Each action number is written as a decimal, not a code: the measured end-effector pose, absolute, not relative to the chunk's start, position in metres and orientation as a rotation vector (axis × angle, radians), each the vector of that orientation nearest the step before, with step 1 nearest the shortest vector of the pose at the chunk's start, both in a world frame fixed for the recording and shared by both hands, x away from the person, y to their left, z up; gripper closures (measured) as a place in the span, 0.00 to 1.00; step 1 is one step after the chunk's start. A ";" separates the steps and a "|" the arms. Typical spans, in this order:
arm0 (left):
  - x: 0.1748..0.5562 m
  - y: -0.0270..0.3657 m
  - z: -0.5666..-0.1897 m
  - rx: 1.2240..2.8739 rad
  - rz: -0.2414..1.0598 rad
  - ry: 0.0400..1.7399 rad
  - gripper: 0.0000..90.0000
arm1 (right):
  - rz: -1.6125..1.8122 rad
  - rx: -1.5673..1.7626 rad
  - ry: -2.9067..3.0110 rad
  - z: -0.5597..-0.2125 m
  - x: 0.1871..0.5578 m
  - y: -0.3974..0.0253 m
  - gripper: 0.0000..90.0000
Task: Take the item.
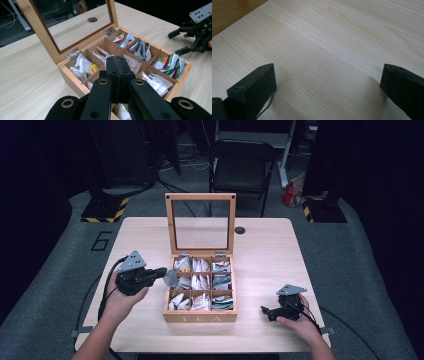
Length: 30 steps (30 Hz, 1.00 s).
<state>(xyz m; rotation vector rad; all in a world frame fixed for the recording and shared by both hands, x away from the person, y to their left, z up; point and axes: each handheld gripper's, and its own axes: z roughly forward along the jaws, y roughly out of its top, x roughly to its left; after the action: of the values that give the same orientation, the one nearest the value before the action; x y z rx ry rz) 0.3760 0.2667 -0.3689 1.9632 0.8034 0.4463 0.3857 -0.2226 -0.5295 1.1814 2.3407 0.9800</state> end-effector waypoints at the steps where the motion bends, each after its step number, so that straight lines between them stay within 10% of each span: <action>1: 0.376 0.268 -0.368 1.963 0.445 0.808 1.00 | 0.980 1.181 2.340 -0.530 0.386 -0.223 0.00; 30: 0.393 0.300 -0.357 1.938 0.510 0.889 1.00 | 0.984 1.185 2.339 -0.529 0.385 -0.223 0.00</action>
<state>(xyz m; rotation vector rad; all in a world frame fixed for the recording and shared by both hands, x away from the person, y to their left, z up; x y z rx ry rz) 0.3926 0.2999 -0.3571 1.9376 0.8889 0.5101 0.3850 -0.2225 -0.5294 1.1855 2.3390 0.9842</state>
